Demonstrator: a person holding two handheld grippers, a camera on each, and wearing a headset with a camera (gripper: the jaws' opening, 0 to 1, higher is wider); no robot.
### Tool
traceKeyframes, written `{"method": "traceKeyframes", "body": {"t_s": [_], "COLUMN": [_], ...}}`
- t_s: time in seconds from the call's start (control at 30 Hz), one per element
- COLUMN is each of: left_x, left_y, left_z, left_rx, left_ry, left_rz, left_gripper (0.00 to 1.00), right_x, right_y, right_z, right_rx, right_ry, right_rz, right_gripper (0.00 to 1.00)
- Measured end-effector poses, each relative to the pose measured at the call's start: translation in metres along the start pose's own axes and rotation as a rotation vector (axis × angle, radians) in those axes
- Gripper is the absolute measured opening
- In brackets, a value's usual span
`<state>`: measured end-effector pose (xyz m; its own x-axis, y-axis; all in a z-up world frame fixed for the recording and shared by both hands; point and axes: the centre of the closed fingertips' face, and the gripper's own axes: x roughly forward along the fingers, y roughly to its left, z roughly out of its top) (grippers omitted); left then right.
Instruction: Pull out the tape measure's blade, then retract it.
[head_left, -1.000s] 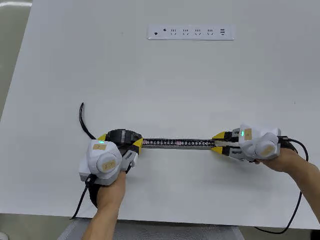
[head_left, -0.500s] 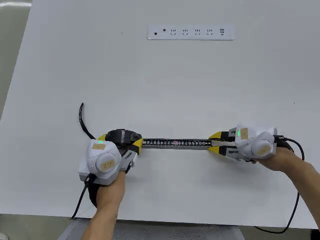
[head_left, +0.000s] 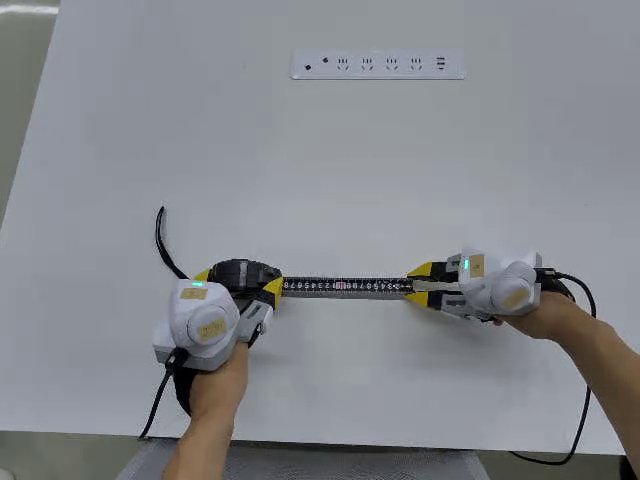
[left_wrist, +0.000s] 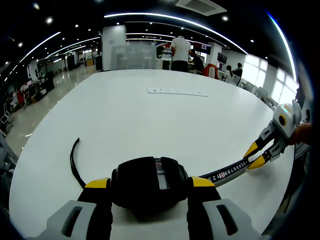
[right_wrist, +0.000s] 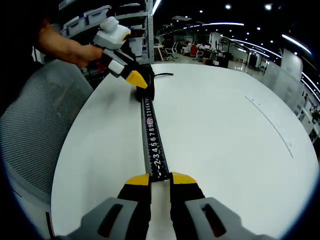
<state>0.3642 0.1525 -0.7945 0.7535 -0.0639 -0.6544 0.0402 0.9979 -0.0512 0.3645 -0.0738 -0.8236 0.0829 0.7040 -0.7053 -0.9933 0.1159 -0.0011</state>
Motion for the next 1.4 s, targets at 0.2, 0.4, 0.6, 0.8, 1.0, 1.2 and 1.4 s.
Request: {"method": "traceKeyframes", "body": {"t_s": [0.2, 0.4, 0.6, 0.8, 1.0, 1.2, 1.4], "left_x": [0.000, 0.000, 0.000, 0.000, 0.000, 0.000, 0.000], "left_y": [0.000, 0.000, 0.000, 0.000, 0.000, 0.000, 0.001], "left_z": [0.000, 0.000, 0.000, 0.000, 0.000, 0.000, -0.001], "left_rx": [-0.003, -0.005, -0.008, -0.010, -0.011, -0.014, -0.015], "left_ry": [-0.001, -0.001, 0.000, 0.002, 0.004, 0.006, 0.006], "left_rz": [-0.001, -0.002, -0.003, -0.006, -0.008, -0.010, -0.012], "left_gripper": [0.57, 0.57, 0.57, 0.57, 0.57, 0.57, 0.57], "right_x": [0.003, 0.004, 0.006, 0.010, 0.015, 0.019, 0.024], "right_y": [0.001, 0.002, 0.003, 0.003, 0.005, 0.006, 0.008], "right_z": [0.003, 0.005, 0.009, 0.012, 0.016, 0.021, 0.025], "right_rx": [0.000, 0.002, 0.003, 0.005, 0.002, 0.004, 0.003], "right_ry": [-0.003, -0.005, -0.008, -0.013, -0.018, -0.024, -0.027], "right_rz": [0.002, 0.003, 0.003, 0.007, 0.012, 0.016, 0.021], "right_gripper": [0.12, 0.12, 0.12, 0.12, 0.12, 0.12, 0.12]}}
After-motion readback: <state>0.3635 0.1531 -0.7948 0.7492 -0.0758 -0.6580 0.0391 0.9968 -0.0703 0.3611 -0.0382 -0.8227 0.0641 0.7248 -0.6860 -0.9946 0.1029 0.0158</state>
